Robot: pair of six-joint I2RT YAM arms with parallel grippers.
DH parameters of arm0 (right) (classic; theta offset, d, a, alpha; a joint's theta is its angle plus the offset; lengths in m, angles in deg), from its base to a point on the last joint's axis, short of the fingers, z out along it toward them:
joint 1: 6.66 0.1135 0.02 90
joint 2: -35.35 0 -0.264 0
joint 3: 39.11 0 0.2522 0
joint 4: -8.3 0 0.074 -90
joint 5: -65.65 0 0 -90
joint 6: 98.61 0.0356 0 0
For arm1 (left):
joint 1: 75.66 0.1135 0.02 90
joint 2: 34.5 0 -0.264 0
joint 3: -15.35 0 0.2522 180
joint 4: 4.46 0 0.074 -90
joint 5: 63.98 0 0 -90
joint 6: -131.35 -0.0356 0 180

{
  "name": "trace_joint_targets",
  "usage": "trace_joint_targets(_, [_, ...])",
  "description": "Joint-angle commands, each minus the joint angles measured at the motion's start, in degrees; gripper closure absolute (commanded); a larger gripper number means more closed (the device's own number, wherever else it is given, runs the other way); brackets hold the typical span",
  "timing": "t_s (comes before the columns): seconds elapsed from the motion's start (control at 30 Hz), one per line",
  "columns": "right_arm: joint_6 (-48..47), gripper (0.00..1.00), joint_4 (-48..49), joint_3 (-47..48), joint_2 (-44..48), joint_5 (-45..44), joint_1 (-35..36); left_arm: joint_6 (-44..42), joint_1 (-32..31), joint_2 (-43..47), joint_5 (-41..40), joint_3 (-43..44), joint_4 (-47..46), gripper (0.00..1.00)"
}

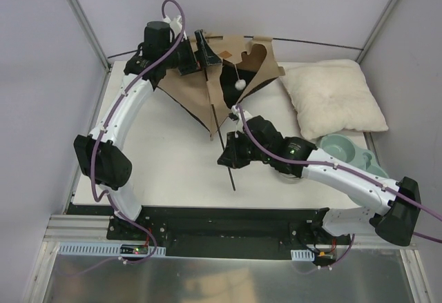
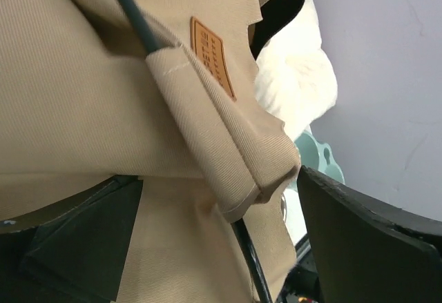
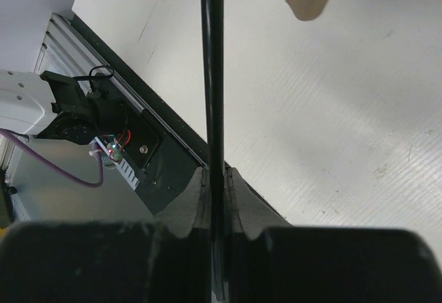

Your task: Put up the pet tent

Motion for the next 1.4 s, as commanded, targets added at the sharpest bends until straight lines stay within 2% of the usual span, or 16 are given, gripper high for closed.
trace_joint_targets(0.0, [0.6, 1.00, 1.8, 3.2, 0.3, -0.3, -0.7, -2.9, 2.3, 2.0, -1.8, 4.7, -2.6, 0.01])
trace_joint_targets(0.17, [1.6, 1.00, 2.1, 4.0, -0.2, -2.0, -0.8, -3.9, 4.8, 4.9, -2.3, 5.2, -2.6, 0.01])
trace_joint_targets(0.47, [5.2, 1.00, 5.4, 5.7, -1.1, -3.5, -3.0, -9.4, 6.1, 13.1, -7.7, 0.3, -1.8, 0.01])
trace_joint_targets(0.6, [7.7, 1.00, 8.6, 7.2, -1.1, -3.5, -4.3, -13.0, 6.5, 19.7, -8.1, -6.7, -1.6, 0.01])
trace_joint_targets(0.73, [10.2, 1.00, 10.9, 10.0, -2.1, -2.8, -4.9, -16.0, 6.4, 27.4, -4.4, -19.5, -3.7, 0.06])
trace_joint_targets(0.93, [13.8, 1.00, 11.2, 15.1, -4.6, -1.6, -5.4, -12.4, 6.4, 36.2, 2.0, -38.5, -13.9, 0.11])
trace_joint_targets(1.03, [17.3, 1.00, 11.0, 16.9, -5.3, -1.9, -6.2, -8.8, 6.0, 38.0, 4.8, -46.7, -24.5, 0.12])
trace_joint_targets(1.17, [21.2, 1.00, 10.7, 18.9, -6.1, -1.4, -7.6, -9.0, 4.1, 36.8, 3.3, -52.1, -34.3, 0.14])
trace_joint_targets(1.37, [24.9, 1.00, 11.3, 20.5, -6.5, -1.5, -8.8, -14.3, -0.9, 33.8, 4.2, -56.2, -50.1, 0.19])
